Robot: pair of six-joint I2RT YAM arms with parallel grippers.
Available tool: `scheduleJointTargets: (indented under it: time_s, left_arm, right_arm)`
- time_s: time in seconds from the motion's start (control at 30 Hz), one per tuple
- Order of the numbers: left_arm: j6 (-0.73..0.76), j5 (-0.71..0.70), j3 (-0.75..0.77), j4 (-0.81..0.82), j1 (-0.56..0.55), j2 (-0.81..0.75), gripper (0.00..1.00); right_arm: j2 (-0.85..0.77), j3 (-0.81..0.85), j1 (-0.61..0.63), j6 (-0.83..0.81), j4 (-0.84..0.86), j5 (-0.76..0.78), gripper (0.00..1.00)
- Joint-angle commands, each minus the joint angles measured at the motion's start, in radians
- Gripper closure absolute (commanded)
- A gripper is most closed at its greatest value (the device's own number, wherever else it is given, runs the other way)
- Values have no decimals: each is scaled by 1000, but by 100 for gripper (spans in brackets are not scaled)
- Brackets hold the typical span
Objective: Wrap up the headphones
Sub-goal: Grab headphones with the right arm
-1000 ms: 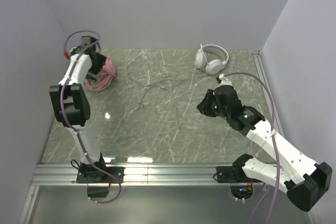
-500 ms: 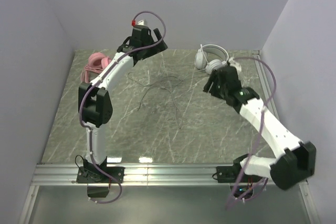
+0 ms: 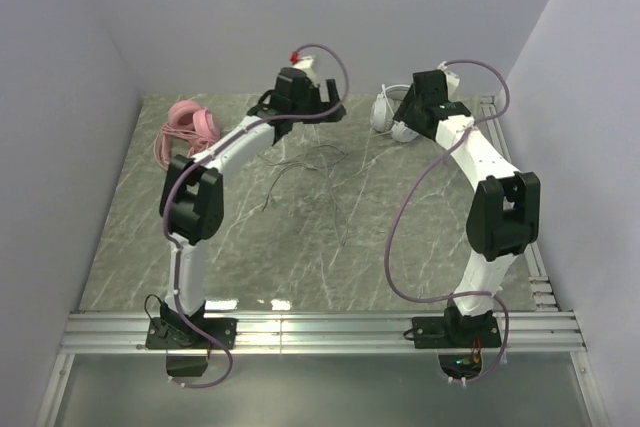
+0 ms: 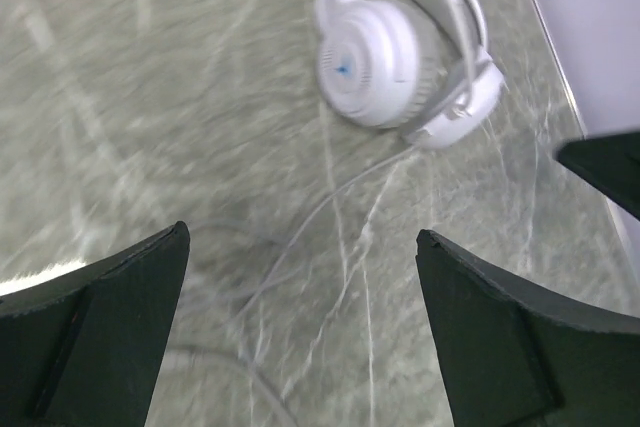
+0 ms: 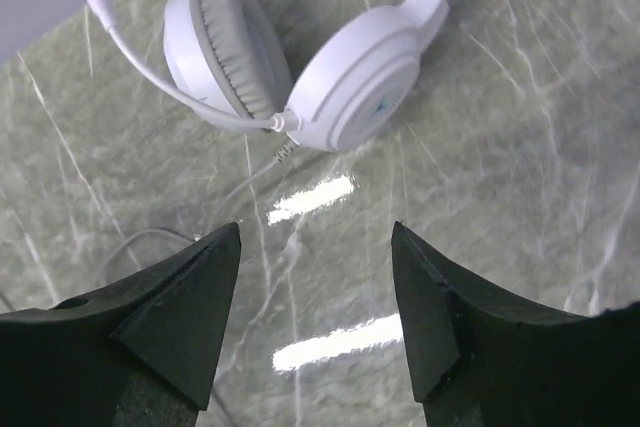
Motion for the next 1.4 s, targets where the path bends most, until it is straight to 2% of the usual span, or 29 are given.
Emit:
scheduleJointTargets:
  time_s: [0.0, 0.13, 0.17, 0.4, 0.53, 0.73, 0.83, 0.87, 0.97, 1.03, 1.13, 1.37]
  left_arm:
    - [211, 42, 62, 125, -70, 75, 1]
    - [284, 47, 140, 117, -94, 147, 1]
    - [288, 48, 168, 96, -94, 166, 1]
    - [271, 110, 123, 160, -93, 181, 1]
    - [276, 116, 205, 120, -93, 240, 1]
    - [215, 202, 156, 221, -73, 227, 1]
    - [181, 237, 148, 237, -59, 230, 1]
    - [178, 239, 151, 234, -58, 230, 1]
    - [179, 239, 142, 234, -56, 221, 1]
    - [178, 242, 127, 237, -56, 212, 1]
    - [165, 249, 120, 234, -50, 197, 1]
    - [117, 262, 148, 148, -19, 165, 2]
  right_arm:
    - [11, 54, 12, -161, 106, -15, 31]
    - [37, 60, 12, -291, 217, -84, 34]
    - [52, 77, 12, -334, 220, -102, 37]
    - [258, 344, 12, -428, 139, -146, 43]
    - [318, 387, 12, -454, 146, -182, 44]
    - [364, 421, 10, -500, 140, -191, 44]
    - [385, 439, 10, -494, 127, -174, 56]
    - [390, 442, 10, -489, 123, -170, 65]
    - [367, 390, 10, -480, 139, -186, 79]
    - [326, 347, 10, -478, 174, -200, 83]
    - [275, 275, 12, -471, 199, -231, 94]
    - [102, 56, 39, -458, 243, -260, 99]
